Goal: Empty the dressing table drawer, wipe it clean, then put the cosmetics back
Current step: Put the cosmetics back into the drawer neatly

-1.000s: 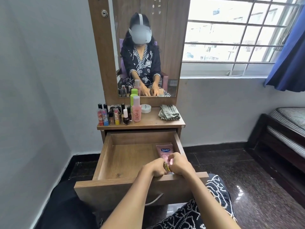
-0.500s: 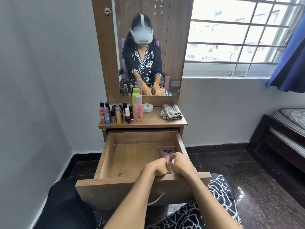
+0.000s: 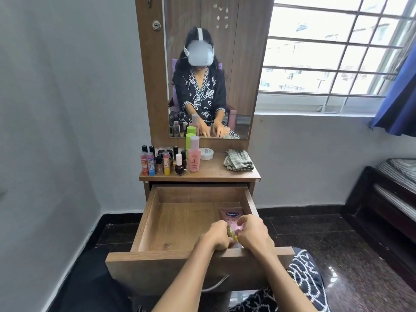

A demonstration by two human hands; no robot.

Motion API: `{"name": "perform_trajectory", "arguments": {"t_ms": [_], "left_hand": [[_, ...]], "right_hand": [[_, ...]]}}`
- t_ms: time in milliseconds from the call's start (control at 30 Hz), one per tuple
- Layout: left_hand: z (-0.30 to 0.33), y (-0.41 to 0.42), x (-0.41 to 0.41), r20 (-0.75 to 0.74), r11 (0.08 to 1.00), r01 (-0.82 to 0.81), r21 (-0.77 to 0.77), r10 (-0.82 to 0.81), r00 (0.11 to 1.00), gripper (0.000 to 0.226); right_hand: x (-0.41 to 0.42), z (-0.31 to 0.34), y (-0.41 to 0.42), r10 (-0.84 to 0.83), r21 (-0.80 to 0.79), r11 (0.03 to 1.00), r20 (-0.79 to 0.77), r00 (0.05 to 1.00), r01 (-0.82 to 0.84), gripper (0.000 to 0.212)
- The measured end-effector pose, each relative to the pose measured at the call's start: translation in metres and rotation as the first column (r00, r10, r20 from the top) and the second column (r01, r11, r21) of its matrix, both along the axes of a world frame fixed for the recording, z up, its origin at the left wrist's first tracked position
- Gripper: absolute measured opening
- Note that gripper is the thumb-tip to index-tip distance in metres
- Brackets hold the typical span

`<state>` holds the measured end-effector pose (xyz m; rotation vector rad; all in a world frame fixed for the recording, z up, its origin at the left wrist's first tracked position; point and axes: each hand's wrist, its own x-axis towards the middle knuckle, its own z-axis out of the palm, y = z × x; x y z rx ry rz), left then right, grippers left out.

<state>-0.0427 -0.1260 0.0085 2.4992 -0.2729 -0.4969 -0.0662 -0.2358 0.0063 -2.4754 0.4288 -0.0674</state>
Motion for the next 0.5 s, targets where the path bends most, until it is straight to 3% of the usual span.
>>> {"name": "perform_trajectory", "arguments": {"t_ms": [133, 233, 300, 400, 500], "left_hand": [[-0.001, 0.001, -0.002, 0.083, 0.992, -0.109, -0.069, 0.114, 0.99, 0.04], [0.004, 0.005, -0.006, 0.117, 0.941, -0.167, -0.294, 0.209, 0.971, 0.048], [0.01, 0.01, -0.008, 0.137, 0.853, -0.216, -0.474, 0.314, 0.94, 0.047], [0.021, 0.02, -0.005, 0.267, 0.714, -0.289, -0.638, 0.557, 0.786, 0.041], [0.039, 0.031, 0.01, 0.376, 0.633, -0.285, -0.719, 0.7, 0.607, 0.039]], "right_hand": [[-0.003, 0.002, 0.0, 0.001, 0.028, 1.0, 0.076, 0.997, -0.003, 0.017], [-0.004, 0.006, 0.0, 0.039, 0.036, 0.998, 0.118, 0.992, -0.044, 0.019], [-0.003, 0.01, 0.002, 0.073, 0.08, 0.993, 0.162, 0.984, -0.086, 0.02], [0.004, 0.017, 0.009, 0.082, 0.201, 0.969, 0.274, 0.958, -0.141, 0.018], [0.023, 0.03, 0.024, 0.071, 0.327, 0.923, 0.372, 0.926, -0.202, 0.018]]}}
